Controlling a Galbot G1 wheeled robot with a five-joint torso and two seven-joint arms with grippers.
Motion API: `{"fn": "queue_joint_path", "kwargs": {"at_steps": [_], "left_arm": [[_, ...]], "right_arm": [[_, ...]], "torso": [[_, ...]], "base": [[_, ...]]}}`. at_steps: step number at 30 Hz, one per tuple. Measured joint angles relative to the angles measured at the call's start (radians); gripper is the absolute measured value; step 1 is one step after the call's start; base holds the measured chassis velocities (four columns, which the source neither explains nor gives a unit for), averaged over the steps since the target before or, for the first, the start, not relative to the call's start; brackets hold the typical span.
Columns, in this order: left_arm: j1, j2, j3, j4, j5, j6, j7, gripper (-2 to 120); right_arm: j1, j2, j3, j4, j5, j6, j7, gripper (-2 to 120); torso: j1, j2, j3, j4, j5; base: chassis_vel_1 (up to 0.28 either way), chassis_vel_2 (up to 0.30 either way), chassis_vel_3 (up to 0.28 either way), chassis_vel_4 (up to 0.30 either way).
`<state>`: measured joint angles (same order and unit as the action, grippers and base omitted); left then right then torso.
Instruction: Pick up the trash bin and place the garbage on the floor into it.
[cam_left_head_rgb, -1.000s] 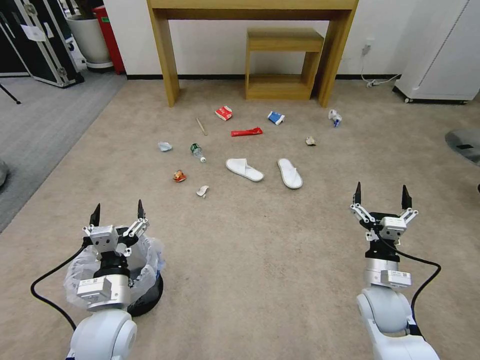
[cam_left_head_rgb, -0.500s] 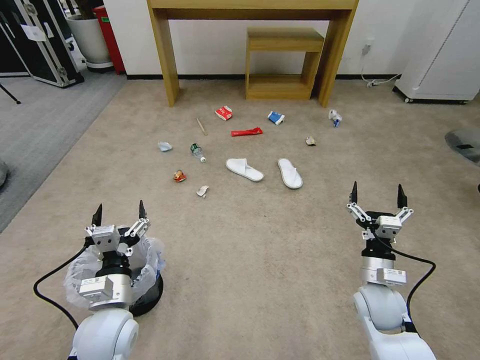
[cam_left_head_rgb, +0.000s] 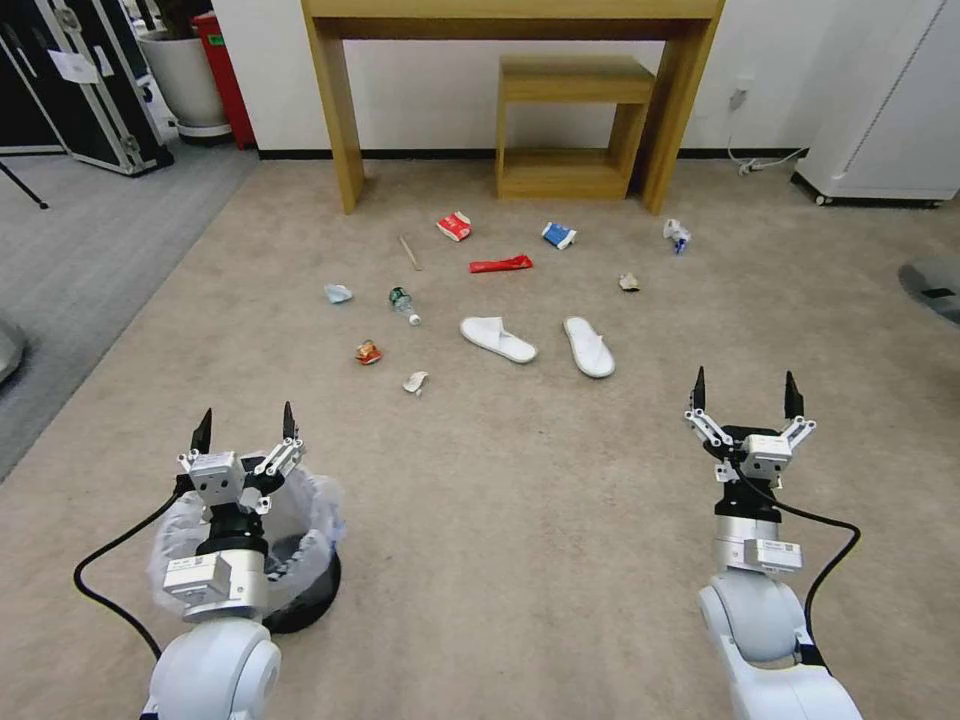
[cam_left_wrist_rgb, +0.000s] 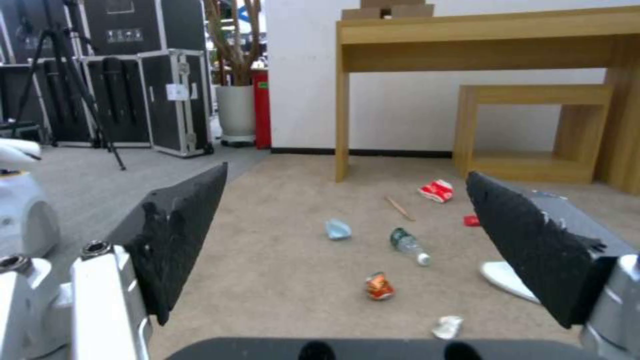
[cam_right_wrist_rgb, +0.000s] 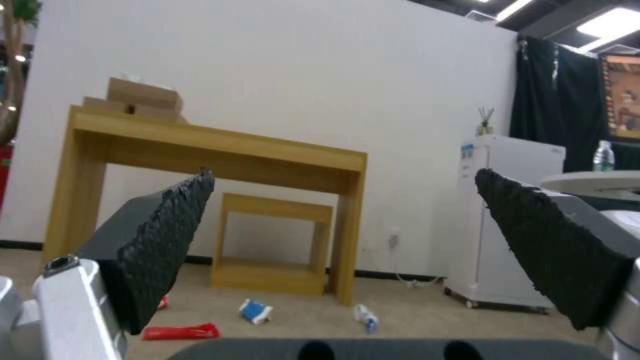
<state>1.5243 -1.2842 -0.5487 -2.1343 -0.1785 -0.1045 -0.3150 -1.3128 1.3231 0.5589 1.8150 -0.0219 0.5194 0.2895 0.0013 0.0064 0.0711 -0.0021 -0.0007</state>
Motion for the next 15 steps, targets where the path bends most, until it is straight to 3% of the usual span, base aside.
{"fn": "queue_joint_path", "kwargs": {"at_steps": [8, 9, 15], "left_arm": [[0.001, 0.002, -0.004, 0.0, -0.005, -0.002, -0.001, 90], [0.001, 0.002, -0.004, 0.0, -0.006, -0.002, -0.002, 89], [0.0, 0.002, -0.004, 0.003, -0.013, -0.002, -0.003, 89]], "right_arm": [[-0.002, -0.001, 0.0, 0.0, -0.004, 0.002, -0.001, 100], [-0.001, -0.001, 0.0, 0.0, -0.003, 0.002, -0.002, 100], [-0.003, -0.001, -0.003, 0.003, 0.0, 0.002, -0.001, 100]], "torso": [[0.0, 0.0, 0.0, 0.0, 0.001], [0.0, 0.0, 0.0, 0.0001, -0.0002], [0.0, 0.0, 0.0, -0.0004, 0.0008]], "base": [[0.219, 0.216, -0.208, -0.207], [0.12, 0.135, -0.16, -0.1], [0.004, 0.014, -0.03, -0.046]]}}
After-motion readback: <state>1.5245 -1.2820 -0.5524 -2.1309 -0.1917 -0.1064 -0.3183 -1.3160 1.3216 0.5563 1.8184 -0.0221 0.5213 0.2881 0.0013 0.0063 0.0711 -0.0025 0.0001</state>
